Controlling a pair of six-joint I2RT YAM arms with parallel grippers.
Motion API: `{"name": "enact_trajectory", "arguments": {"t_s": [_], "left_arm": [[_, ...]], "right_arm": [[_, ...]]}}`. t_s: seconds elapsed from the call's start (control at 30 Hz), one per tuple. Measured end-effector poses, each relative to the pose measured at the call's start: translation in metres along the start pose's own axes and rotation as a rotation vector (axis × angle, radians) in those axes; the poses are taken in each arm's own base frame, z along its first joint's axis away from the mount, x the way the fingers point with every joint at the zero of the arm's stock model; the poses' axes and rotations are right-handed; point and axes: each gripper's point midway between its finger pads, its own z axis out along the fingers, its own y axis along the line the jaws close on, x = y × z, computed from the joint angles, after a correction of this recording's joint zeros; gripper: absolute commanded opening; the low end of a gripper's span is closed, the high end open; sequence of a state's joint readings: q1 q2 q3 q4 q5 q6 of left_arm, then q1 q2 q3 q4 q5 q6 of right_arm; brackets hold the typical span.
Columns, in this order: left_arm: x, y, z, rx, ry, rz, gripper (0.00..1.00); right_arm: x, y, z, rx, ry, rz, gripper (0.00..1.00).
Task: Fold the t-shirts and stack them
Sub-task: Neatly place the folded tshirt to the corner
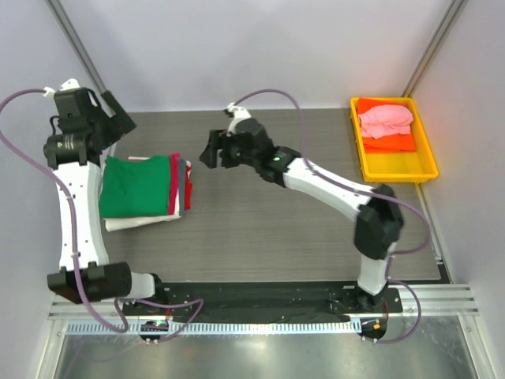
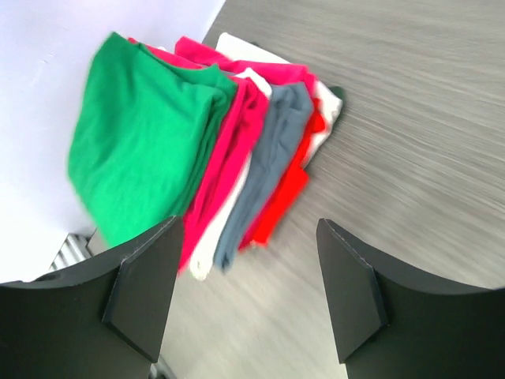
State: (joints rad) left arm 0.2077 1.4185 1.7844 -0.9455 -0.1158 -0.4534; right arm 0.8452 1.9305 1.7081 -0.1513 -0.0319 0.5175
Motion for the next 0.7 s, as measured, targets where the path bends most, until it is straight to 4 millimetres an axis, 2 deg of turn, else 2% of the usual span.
{"name": "enact_trajectory", "arguments": {"t_s": [0.1, 0.17, 0.23, 0.3, 0.47, 0.6, 0.7], "left_arm": [[0.027, -0.039, -0.028, 0.14, 0.025, 0.037, 1.0], [0.056, -0.069, -0.038, 0.225, 0.08, 0.087, 0.99], [0.092, -0.097, -0.042, 0.292, 0.156, 0.143, 0.98], [0.124, -0.114, -0.04, 0.326, 0.222, 0.191, 0.98], [0.2, -0.137, -0.031, 0.351, 0.363, 0.299, 0.98], [0.243, -0.149, -0.017, 0.35, 0.436, 0.361, 0.95], [0.27, -0.151, 0.009, 0.302, 0.479, 0.405, 0.91]], "right_arm": [[-0.018, -0.013, -0.055, 0.016, -0.056, -0.005, 0.72], [-0.024, -0.027, -0.091, 0.041, -0.104, -0.006, 0.71], [-0.019, -0.049, -0.122, 0.091, -0.131, -0.003, 0.71], [-0.007, -0.068, -0.149, 0.139, -0.148, -0.004, 0.72], [0.048, -0.112, -0.205, 0.268, -0.138, -0.007, 0.8], [0.074, -0.136, -0.241, 0.342, -0.164, -0.001, 0.8], [0.086, -0.146, -0.261, 0.373, -0.18, 0.016, 0.8]]}}
